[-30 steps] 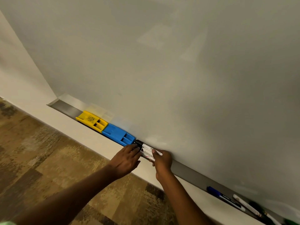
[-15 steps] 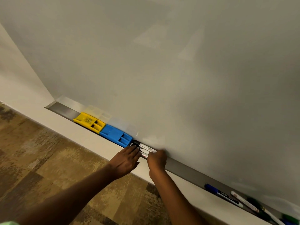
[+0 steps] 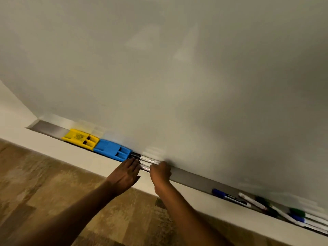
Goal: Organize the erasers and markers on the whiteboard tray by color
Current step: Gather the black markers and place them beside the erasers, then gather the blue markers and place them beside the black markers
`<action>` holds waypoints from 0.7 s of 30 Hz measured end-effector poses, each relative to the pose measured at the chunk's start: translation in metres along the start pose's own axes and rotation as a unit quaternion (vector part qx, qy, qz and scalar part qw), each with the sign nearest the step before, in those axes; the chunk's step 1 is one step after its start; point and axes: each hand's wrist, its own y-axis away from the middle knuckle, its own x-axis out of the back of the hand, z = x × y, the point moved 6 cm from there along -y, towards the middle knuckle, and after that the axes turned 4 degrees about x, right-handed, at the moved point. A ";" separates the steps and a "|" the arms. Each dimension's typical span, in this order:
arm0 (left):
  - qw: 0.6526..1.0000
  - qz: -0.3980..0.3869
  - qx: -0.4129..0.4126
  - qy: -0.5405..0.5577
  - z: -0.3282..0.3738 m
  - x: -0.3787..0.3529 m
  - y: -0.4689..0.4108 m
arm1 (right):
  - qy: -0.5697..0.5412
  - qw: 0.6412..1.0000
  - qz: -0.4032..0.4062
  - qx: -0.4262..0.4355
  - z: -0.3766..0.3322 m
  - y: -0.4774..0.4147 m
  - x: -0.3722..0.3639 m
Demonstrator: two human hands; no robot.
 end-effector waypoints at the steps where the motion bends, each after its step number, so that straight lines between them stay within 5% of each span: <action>1: 1.000 0.011 -0.002 0.004 0.001 0.001 0.000 | -0.012 1.000 -0.001 0.001 0.001 0.002 0.002; 15: 0.994 0.104 -0.040 0.013 0.052 0.032 -0.033 | -0.138 0.983 0.081 0.093 0.020 0.022 0.082; 21: 0.994 0.077 -0.052 0.056 0.101 0.055 -0.060 | -0.187 0.964 0.148 0.115 0.060 0.029 0.140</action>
